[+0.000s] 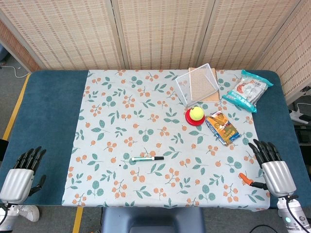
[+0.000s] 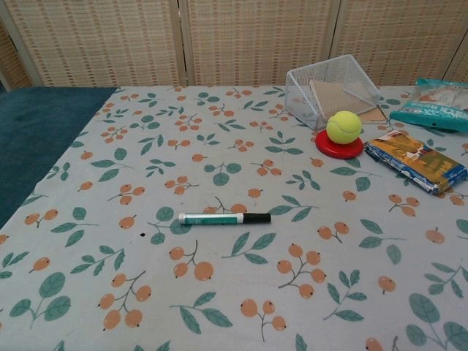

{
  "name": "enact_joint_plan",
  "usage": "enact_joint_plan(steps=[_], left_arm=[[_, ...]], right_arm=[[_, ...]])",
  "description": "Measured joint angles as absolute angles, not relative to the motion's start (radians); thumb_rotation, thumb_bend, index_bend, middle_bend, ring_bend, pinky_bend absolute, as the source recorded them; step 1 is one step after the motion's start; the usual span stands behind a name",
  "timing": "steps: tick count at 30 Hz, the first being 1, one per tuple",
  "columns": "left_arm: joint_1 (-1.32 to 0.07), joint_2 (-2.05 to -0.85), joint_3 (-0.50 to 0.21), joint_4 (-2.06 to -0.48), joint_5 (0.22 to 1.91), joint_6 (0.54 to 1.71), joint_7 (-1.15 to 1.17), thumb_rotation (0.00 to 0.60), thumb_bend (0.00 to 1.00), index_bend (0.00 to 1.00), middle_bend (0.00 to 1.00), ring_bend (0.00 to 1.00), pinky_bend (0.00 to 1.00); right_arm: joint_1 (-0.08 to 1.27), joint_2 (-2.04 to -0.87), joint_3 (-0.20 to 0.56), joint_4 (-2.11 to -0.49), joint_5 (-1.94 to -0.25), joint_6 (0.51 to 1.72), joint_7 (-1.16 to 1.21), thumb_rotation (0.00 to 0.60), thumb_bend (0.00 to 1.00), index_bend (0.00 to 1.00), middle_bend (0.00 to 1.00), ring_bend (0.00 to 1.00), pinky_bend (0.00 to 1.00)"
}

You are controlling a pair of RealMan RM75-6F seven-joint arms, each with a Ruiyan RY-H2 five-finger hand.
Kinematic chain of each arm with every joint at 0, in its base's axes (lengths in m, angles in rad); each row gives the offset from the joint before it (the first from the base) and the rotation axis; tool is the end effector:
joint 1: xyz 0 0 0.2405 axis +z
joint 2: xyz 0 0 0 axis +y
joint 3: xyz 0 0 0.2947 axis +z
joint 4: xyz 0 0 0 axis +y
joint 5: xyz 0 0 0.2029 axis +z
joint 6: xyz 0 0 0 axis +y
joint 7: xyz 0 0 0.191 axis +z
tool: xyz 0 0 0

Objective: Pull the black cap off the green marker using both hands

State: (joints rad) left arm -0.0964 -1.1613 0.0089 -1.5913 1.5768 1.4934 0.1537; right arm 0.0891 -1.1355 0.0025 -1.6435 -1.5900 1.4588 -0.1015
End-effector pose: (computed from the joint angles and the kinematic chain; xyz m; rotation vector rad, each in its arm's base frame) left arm -0.3327 0.2215 0.1544 -1.5269 -0.7928 -0.8255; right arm -0.3249 -0.2201 0.1542 1.5274 -0.8707 0.8720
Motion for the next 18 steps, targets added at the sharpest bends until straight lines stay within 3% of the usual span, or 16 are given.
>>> enact_joint_plan(steps=[4, 7, 12, 18], left_arm=[[-0.103, -1.171, 0.012, -1.59, 1.594, 1.489, 0.159, 0.6, 0.42, 0.0, 0.0, 0.0, 0.14], [-0.112, -1.192, 0.017, -1.585, 1.625, 1.486, 0.16, 0.6, 0.43, 0.0, 0.03, 0.08, 0.25], [-0.145, -1.26, 0.038, -1.58, 1.728, 1.472, 0.195, 0.6, 0.44, 0.07, 0.14, 0.39, 0.59], [-0.221, -1.373, 0.052, -1.619, 1.802, 1.331, 0.349, 0.6, 0.44, 0.16, 0.21, 0.58, 0.78]], right_arm=[[0.089, -1.131, 0.0, -1.645, -1.594, 1.459, -0.1, 0.31, 0.16, 0.0, 0.0, 0.0, 0.0], [0.085, -1.126, -0.001, -1.648, -1.591, 1.462, -0.099, 0.31, 0.16, 0.0, 0.0, 0.0, 0.0], [0.087, -1.126, 0.003, -1.643, -1.579, 1.455, -0.1, 0.312, 0.16, 0.0, 0.0, 0.0, 0.0], [0.089, -1.121, 0.008, -1.638, -1.568, 1.448, -0.088, 0.31, 0.16, 0.0, 0.0, 0.0, 0.0]])
